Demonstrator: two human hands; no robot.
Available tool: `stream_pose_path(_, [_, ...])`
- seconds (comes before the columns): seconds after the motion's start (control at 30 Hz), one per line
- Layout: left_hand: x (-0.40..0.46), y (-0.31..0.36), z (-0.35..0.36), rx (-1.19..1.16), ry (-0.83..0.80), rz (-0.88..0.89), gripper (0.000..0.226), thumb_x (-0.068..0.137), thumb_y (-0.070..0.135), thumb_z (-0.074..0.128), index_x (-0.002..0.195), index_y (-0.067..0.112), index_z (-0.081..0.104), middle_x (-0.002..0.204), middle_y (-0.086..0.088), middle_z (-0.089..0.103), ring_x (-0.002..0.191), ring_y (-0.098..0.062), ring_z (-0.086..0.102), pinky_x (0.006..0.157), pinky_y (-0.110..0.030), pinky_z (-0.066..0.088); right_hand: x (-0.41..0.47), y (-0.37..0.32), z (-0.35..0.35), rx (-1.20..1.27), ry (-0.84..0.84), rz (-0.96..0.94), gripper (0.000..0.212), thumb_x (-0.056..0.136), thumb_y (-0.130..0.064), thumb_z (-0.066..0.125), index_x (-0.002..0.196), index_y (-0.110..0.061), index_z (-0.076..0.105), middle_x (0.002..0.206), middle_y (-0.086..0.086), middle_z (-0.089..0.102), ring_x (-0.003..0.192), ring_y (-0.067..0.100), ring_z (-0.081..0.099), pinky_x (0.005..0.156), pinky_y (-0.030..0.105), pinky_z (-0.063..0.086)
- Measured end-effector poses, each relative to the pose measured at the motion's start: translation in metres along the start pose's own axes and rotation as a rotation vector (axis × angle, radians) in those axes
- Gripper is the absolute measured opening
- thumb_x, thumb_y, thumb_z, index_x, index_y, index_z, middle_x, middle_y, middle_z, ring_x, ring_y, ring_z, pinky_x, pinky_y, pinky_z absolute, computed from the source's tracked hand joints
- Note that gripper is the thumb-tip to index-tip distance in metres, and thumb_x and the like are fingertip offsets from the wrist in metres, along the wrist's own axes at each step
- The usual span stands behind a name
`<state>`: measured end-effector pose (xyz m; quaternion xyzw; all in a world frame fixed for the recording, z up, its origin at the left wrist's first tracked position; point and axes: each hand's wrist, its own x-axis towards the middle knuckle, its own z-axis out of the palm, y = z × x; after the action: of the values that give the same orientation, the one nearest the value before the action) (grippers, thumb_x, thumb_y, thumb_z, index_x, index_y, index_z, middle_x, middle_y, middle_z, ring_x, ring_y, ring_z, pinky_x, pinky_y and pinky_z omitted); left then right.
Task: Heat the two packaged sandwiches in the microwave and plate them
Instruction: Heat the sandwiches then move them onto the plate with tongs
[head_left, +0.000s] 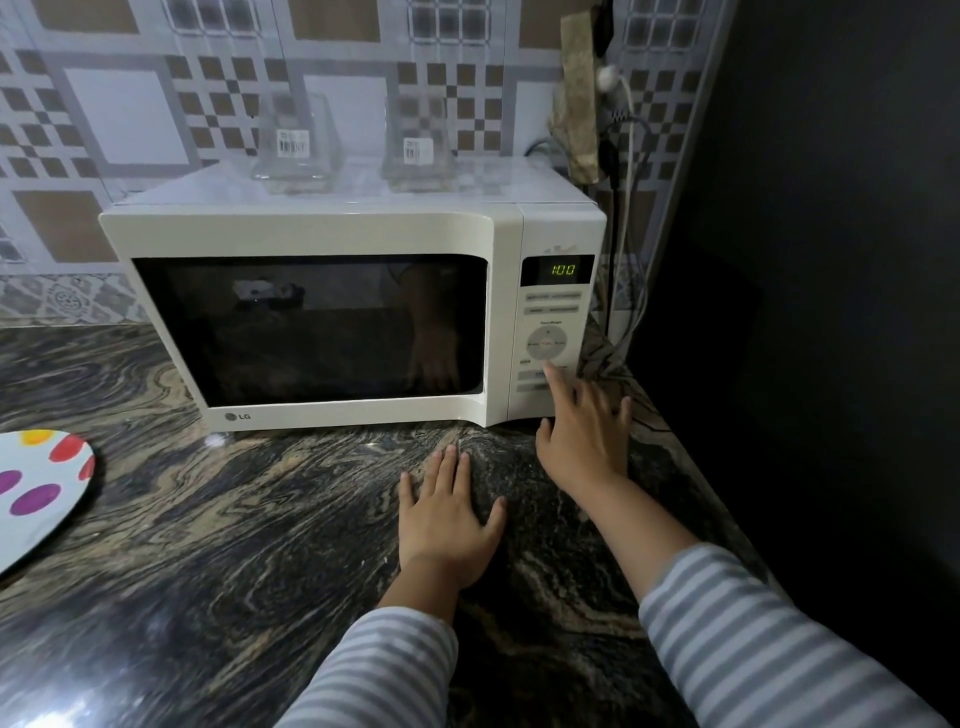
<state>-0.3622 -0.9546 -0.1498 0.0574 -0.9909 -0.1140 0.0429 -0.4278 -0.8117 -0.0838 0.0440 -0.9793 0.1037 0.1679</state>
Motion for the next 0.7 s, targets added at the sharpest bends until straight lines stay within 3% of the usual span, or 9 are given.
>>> stream_pose_path(0.17, [0.0,0.0,0.002,-0.003,0.01,-0.001,0.078,0.091,0.063,0.021,0.154,0.021,0.004,0.162,0.006,-0.004,0.147,-0.009,-0.01,0.119,-0.047,-0.005,-0.032,0.005,0.022,0.067,-0.198,-0.041,0.053,0.1,-0.035,0.033,0.151,-0.03,0.018,0.159,0.003,0.017,0.147,0.022,0.011,0.119,0.049,0.007])
stream_pose_path(0.3, [0.001,-0.001,0.002,-0.013,0.009,-0.005,0.073,0.094,0.059,0.02,0.154,0.021,0.005,0.162,0.005,-0.002,0.147,-0.009,-0.01,0.119,-0.046,-0.005,-0.054,0.008,0.037,0.089,-0.311,-0.084,0.051,0.102,-0.039,0.025,0.151,-0.03,0.02,0.161,0.001,0.009,0.148,0.018,0.002,0.12,0.045,0.002])
stream_pose_path(0.7, [-0.001,0.001,0.0,-0.017,0.0,-0.003,0.073,0.094,0.057,0.021,0.154,0.02,0.004,0.162,0.005,-0.003,0.147,-0.009,-0.011,0.119,-0.045,-0.007,-0.062,0.011,0.041,0.064,-0.32,-0.086,0.05,0.101,-0.043,0.021,0.151,-0.034,0.02,0.162,-0.003,0.008,0.148,0.015,0.001,0.12,0.042,0.0])
